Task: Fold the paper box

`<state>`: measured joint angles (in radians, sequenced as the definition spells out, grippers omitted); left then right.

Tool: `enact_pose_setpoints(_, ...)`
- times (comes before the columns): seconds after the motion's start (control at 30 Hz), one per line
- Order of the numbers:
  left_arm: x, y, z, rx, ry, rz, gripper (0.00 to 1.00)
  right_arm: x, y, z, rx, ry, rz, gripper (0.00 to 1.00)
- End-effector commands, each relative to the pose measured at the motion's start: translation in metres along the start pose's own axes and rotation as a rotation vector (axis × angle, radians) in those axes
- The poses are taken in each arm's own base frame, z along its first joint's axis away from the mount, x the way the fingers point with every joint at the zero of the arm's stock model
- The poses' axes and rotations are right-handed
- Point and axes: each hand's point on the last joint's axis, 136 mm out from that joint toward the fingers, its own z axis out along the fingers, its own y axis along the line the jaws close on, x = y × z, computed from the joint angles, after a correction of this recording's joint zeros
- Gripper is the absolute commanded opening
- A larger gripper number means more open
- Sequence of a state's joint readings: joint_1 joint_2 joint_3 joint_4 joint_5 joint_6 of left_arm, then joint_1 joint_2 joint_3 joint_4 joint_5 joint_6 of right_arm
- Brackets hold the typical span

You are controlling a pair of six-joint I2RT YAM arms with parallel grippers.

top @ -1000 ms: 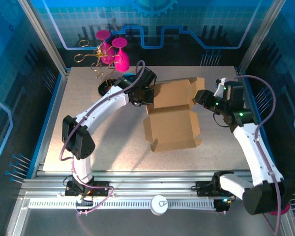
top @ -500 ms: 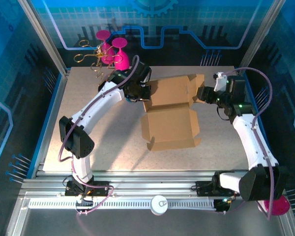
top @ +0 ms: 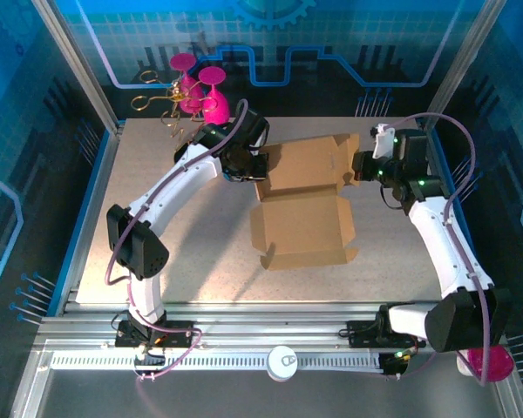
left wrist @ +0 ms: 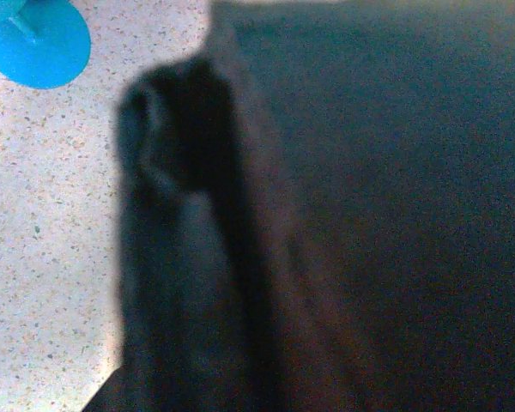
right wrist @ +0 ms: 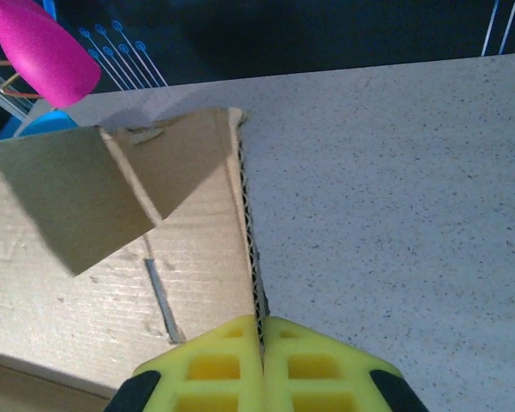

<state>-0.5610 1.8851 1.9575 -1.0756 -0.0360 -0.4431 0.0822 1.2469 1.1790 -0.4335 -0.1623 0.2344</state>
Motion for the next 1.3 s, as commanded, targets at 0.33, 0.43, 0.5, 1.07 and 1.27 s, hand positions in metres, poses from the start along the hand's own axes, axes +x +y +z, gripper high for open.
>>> enact_pose_setpoints(0.33,-0.004,-0.008,-0.003,0.029,0.006,-0.011,0.00,-0.006,0.036,-0.034,0.394,-0.063,-0.318,0.00)
enact_pose_setpoints(0.43,-0.005,-0.010,-0.004,0.032,0.004,-0.008,0.00,-0.006,0.037,-0.033,0.494,-0.050,-0.377,0.00)
enact_pose_setpoints(0.5,-0.004,-0.011,-0.004,0.032,0.004,-0.006,0.00,-0.007,0.041,-0.030,0.518,-0.048,-0.400,0.00)
enact_pose_setpoints(1.07,-0.013,0.011,-0.003,0.064,-0.059,0.057,0.00,-0.014,0.132,-0.050,-0.322,0.023,-0.198,0.58)
enact_pose_setpoints(1.27,-0.022,0.015,-0.007,0.124,-0.061,0.112,0.00,-0.074,0.123,-0.102,-0.647,-0.180,0.073,0.72)
